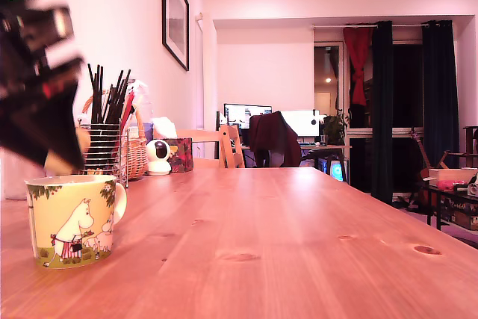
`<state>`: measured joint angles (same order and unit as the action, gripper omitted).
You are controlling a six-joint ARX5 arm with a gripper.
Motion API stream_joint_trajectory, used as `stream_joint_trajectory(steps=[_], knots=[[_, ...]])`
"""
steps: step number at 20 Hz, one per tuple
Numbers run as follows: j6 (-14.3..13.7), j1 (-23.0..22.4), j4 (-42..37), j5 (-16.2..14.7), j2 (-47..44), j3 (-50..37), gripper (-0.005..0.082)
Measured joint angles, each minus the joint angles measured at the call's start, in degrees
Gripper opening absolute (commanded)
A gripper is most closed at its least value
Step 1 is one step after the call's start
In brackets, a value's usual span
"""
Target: Pick the coffee capsule and then drop it inside the coffee cup in front of you
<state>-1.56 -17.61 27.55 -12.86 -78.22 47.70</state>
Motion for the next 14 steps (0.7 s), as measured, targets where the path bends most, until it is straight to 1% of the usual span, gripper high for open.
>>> stream_joint_trajectory(steps=[3,14], knots=[[-0.13,0.0,0.79,0.39,-0.28,0.5,0.0093],[-0.11,0.0,1.81,0.37,-0.28,0.61,0.0093]])
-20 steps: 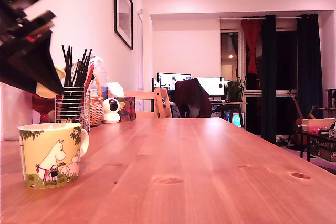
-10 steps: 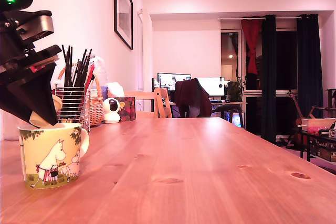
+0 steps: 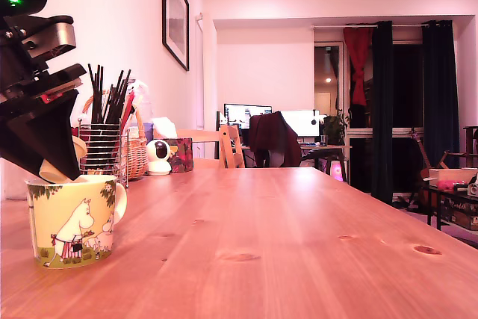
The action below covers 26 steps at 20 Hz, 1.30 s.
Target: Pick the coffee capsule and then drop it inside the coffee cup in front of you
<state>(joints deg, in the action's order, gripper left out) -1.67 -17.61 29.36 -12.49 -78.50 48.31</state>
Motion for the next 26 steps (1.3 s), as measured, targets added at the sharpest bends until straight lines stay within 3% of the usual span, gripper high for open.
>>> stream_joint_trajectory(steps=[4,5,7,8,17,18,20,21,24,26], knots=[[-0.02,0.0,0.0,0.0,0.0,0.0,0.0108],[-0.02,0.0,-0.04,0.0,0.0,0.0,0.0211],[-0.02,0.0,-0.26,-0.37,0.0,0.0,0.0641],[-0.02,0.0,-0.68,-0.63,0.0,0.0,0.0787],[-0.02,0.0,-0.63,-0.87,0.0,0.04,0.0777],[-0.02,0.0,-0.59,-0.9,0.0,0.17,0.0757],[-0.04,-0.04,-0.33,-0.87,0.0,0.44,0.0629],[-0.04,-0.02,-0.2,-0.85,0.0,0.44,0.051],[-0.04,-0.02,-0.17,-0.87,0.04,0.44,0.0003],[-0.02,-0.02,-0.26,-0.87,0.85,0.44,-0.0019]])
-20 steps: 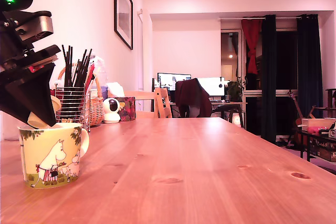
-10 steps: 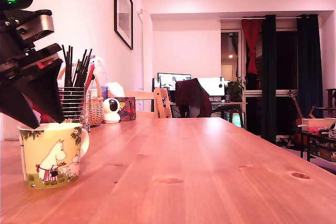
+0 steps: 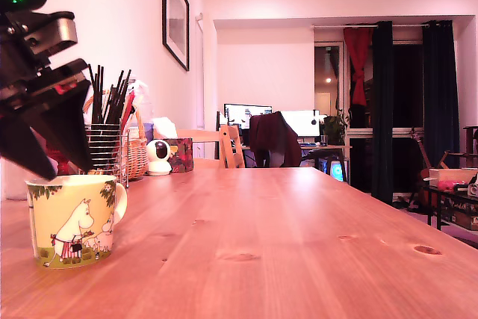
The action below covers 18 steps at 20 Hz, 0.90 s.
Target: Pick the coffee capsule and then drop it inside the coffee cup in front of you
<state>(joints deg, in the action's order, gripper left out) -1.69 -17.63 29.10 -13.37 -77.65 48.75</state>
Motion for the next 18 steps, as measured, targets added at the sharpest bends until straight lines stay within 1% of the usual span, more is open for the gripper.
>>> stream_joint_trajectory(steps=[7,15,18], knots=[[0.0,0.0,0.15,0.0,9.77,0.0,-0.0019],[0.09,0.0,4.87,-0.02,14.69,0.0,-0.0019],[1.66,0.0,6.16,0.28,16.94,0.0,-0.0019]])
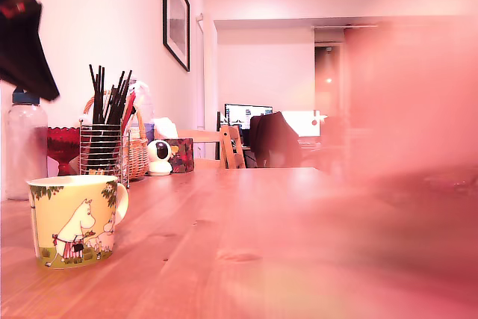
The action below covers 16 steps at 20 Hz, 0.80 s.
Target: Pick the coffee capsule and then drop it inside the coffee cup in front of you
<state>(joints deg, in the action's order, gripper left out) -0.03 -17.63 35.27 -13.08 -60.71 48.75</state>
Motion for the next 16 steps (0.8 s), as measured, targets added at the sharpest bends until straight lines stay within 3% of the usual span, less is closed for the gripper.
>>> stream_joint_trajectory(steps=[4,12,16], knots=[[0.13,0.0,2.23,1.68,0.72,-0.02,-0.0019],[0.15,0.0,3.98,1.7,1.88,-0.02,-0.0019],[1.86,0.0,3.89,1.66,6.82,-0.28,-0.0019]])
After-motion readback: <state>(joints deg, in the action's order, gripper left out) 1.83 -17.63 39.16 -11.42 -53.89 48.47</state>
